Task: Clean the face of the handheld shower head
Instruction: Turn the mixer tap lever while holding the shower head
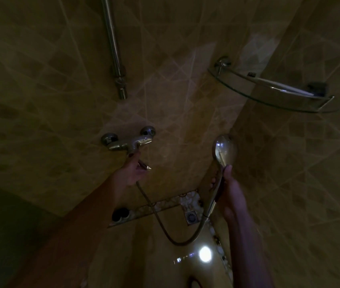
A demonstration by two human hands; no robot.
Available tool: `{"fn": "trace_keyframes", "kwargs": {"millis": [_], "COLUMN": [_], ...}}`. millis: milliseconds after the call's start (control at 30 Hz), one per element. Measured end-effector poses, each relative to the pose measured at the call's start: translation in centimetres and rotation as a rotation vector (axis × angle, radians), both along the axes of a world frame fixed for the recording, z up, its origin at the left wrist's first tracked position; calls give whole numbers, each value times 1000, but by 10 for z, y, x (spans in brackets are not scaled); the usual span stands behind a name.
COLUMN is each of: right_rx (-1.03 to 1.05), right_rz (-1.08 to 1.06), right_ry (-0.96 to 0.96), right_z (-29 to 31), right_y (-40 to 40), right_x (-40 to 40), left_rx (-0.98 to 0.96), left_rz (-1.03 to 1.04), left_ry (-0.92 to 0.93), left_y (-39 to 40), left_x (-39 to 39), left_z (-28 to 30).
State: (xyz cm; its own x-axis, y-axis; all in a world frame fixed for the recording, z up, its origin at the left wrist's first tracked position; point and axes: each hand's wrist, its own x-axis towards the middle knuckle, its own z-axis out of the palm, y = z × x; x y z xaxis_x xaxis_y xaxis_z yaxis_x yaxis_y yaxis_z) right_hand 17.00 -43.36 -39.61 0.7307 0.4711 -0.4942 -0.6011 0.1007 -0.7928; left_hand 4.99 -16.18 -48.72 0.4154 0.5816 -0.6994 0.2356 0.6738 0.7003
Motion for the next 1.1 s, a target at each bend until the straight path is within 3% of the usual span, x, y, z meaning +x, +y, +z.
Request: {"fn": "trace_keyframes", "kwargs": {"millis": [1100], "right_rx": [-63], "right_rz": [-12], "right_ry": [63], "right_z": [-15], "right_y": [-8], "right_x": [-8], "left_rx": [-7], "left_rz": [-69], "left_ry": [24], "left_y": [1], "left_x": [-5], "left_z": [4]}}
